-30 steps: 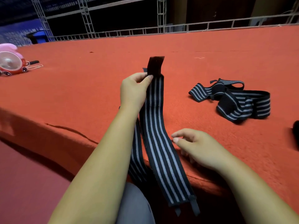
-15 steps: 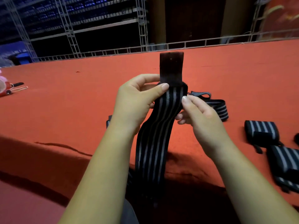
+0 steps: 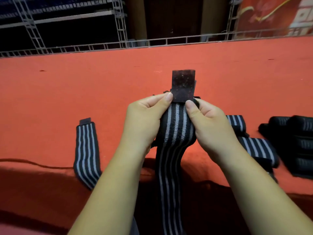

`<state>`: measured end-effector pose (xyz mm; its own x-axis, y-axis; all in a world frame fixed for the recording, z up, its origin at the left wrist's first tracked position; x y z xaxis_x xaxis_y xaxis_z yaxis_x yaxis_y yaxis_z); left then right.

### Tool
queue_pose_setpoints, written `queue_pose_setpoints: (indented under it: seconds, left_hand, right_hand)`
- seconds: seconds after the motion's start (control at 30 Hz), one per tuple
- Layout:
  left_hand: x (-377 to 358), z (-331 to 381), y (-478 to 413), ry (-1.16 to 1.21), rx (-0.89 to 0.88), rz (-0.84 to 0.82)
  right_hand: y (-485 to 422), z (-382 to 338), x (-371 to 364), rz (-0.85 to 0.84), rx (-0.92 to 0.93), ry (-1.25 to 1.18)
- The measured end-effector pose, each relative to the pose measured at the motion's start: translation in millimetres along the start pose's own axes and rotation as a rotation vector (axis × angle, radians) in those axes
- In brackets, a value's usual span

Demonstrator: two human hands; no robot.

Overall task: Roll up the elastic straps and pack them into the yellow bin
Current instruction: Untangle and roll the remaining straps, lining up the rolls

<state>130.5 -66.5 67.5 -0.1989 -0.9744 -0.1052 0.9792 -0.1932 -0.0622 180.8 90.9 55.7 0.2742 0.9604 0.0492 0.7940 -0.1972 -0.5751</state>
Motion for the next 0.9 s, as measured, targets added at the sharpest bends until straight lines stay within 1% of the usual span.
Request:
queue_pose_setpoints:
  seconds: [0.1,0.2,0.23,0.3,0.37,0.43,0.47,0.5,0.6,0.73,0.9]
  left_hand:
    - [-15.7,-2.1,-2.8,-0.124,-0.039,-0.029]
    - [-29.1,4.9,-3.3,-0.188,-0.04,-0.113]
    - [-30.1,4.4,-6.1,-0.24,-0.028,-0.136]
    - [-27.3,-5.5,-15.0,-0.458,-0.025,-0.195]
    - [-27.1,-24.4,-15.2,-0.651,0.045,-0.364]
    - [-31.0,-47.9,-8.0,-0.73,0.156,-0.555]
    - [-34.2,-55.8,-3.4,-0.713,0.192,-0.612]
    - [-37.8,-61.8,0.2,-0.658,0.221,-0.632]
    - [-49.6,-70.7,7.8,-0.444,0.256,-0.579]
    - [-63.6,-78.9,18.9,-0.176,0.353,-0.573]
    - [-65.3,-100.5,30.1,-0.058,0.488,-0.646]
  right_hand:
    - [3.3,2.0,9.7,0.046,0.006,0.016]
    - [2.5,5.0,21.9,0.166,0.026,0.012]
    - [1.3,8.5,26.3,0.216,0.021,-0.009]
    - [-0.2,18.2,36.2,0.337,-0.009,-0.087]
    - [-1.2,26.9,45.9,0.445,-0.05,-0.182]
    - [-1.0,32.3,52.9,0.499,-0.086,-0.228]
    - [-0.2,33.7,54.9,0.507,-0.104,-0.226]
    - [0.6,34.5,56.0,0.507,-0.112,-0.211]
    - [1.4,33.4,58.5,0.519,-0.102,-0.179]
    - [-4.8,28.0,65.9,0.55,-0.056,-0.14]
    - [-5.3,36.0,64.7,0.448,-0.059,-0.001]
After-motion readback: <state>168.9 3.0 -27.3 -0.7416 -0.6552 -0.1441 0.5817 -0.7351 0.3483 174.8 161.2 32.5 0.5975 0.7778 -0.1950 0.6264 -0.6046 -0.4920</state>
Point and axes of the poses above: each hand's wrist, its own y-axis away from the middle knuckle, its own x-axis out of the back of the hand, z = x × y, the point moved 6 cm from there along -y, towards the middle knuckle, and after that the axes turned 13 degrees about x, right-handed, at the moved point
